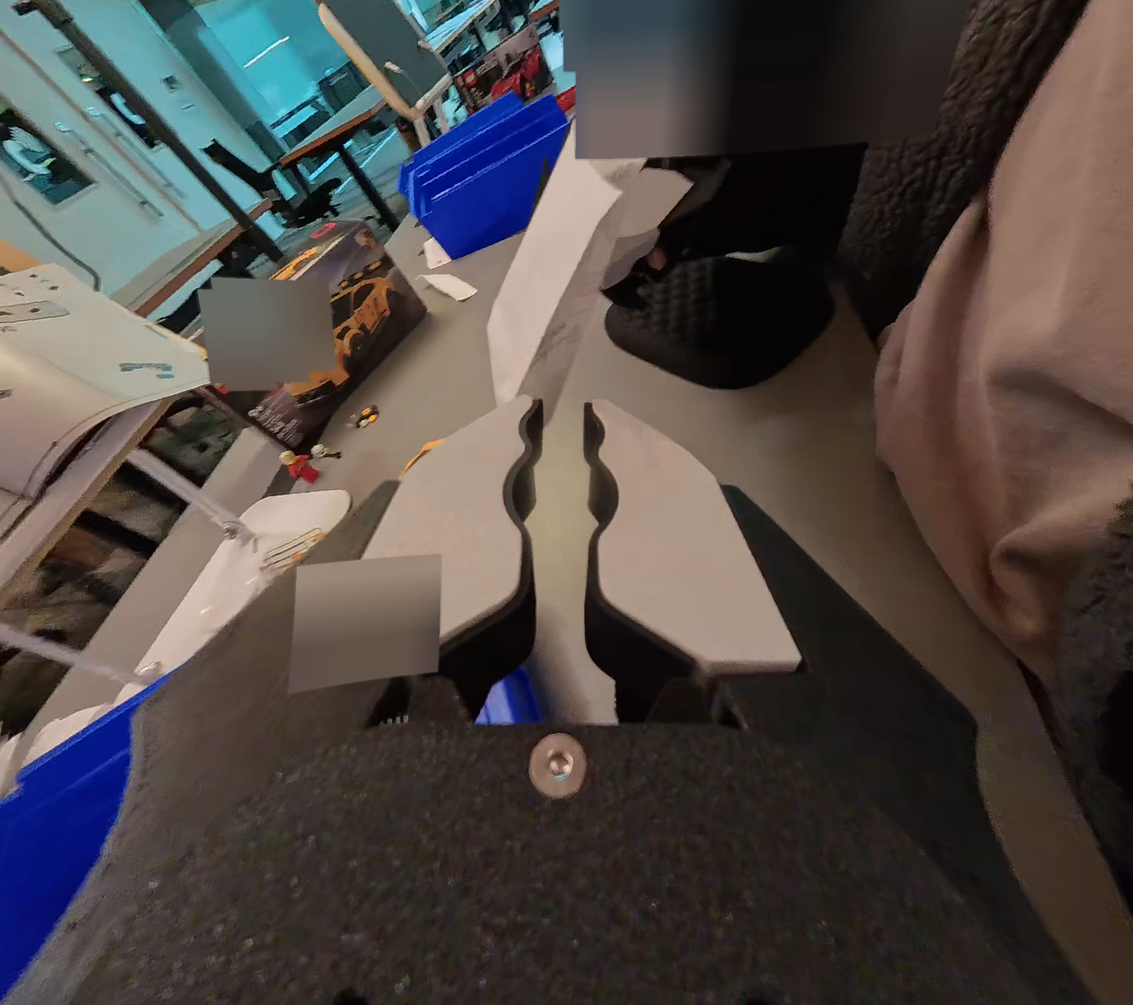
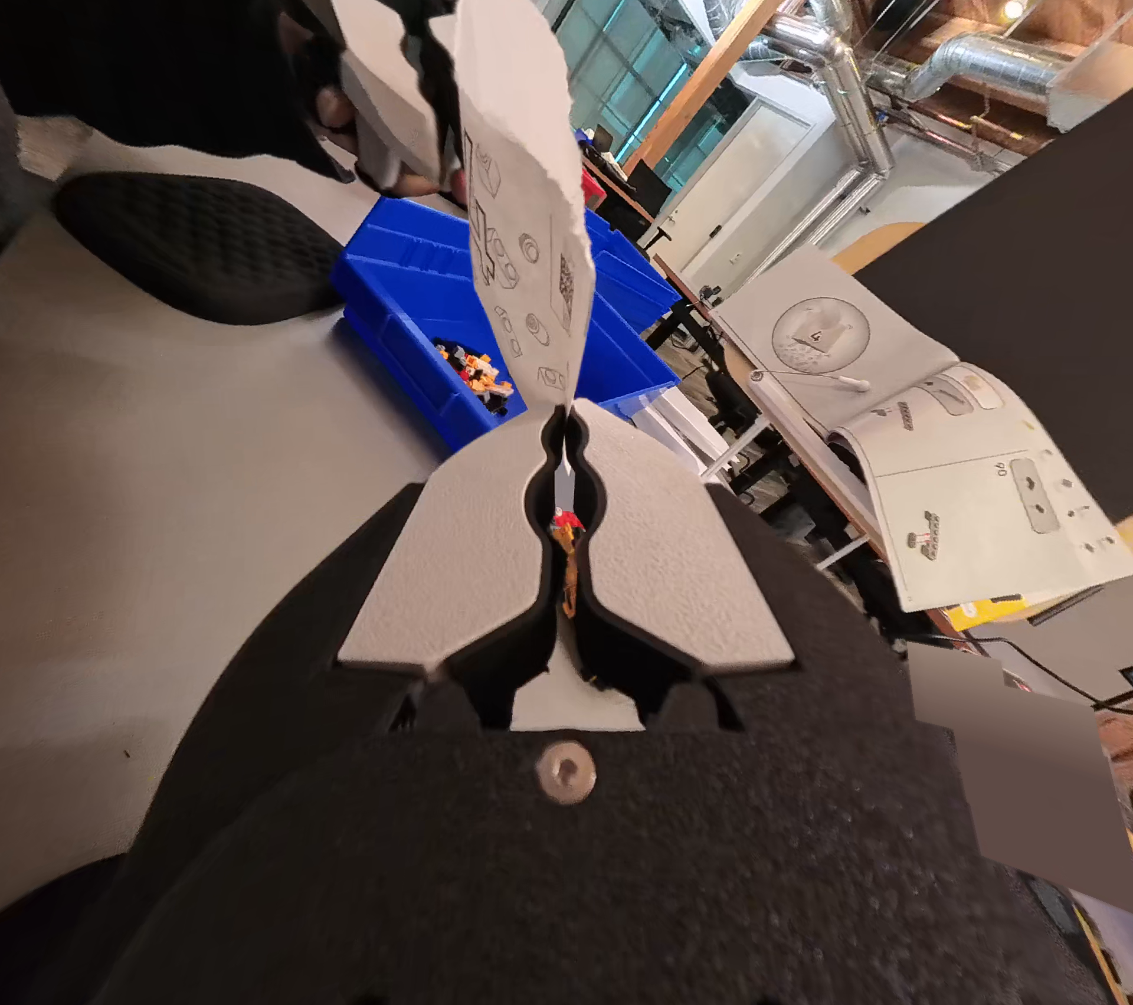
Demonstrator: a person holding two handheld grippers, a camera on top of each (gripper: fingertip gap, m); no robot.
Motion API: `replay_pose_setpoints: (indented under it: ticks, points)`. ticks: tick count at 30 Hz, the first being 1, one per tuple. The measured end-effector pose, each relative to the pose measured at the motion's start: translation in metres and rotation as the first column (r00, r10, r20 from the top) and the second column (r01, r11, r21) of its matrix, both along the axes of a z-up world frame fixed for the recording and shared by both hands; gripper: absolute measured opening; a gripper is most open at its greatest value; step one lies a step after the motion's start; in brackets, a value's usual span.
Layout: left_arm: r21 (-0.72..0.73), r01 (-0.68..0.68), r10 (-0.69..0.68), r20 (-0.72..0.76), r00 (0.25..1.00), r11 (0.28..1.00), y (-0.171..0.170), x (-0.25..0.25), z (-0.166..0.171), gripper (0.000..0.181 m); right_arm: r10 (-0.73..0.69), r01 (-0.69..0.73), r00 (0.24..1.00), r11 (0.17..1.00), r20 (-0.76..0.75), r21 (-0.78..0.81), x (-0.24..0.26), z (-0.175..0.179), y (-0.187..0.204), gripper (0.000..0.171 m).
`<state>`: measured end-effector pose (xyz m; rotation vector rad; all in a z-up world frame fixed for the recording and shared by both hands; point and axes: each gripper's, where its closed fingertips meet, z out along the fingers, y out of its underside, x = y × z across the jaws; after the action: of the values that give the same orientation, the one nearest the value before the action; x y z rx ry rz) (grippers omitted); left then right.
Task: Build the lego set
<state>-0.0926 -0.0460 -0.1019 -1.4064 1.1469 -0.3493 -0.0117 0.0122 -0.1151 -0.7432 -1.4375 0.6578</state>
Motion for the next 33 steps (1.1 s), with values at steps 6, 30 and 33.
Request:
replay_pose_setpoints:
  ticks: [6,30,33]
  points:
    - [-0.037,-0.053,0.053,-0.007,0.999,0.998,0.012,-0.002,-0.010,0.000,0.012,-0.010,0.999,0.997,0.030,-0.082,0.001,-0.007,0.004,0.000]
    - [-0.153,-0.059,0.050,-0.059,0.997,0.987,0.021,0.002,-0.056,0.005,0.063,-0.015,0.977,0.973,0.203,-0.229,-0.003,-0.052,0.009,0.000]
    - [-0.121,-0.110,0.097,-0.107,0.989,0.986,0.026,0.000,-0.060,0.002,0.027,0.042,0.966,0.965,0.257,-0.259,-0.004,-0.062,0.016,0.000]
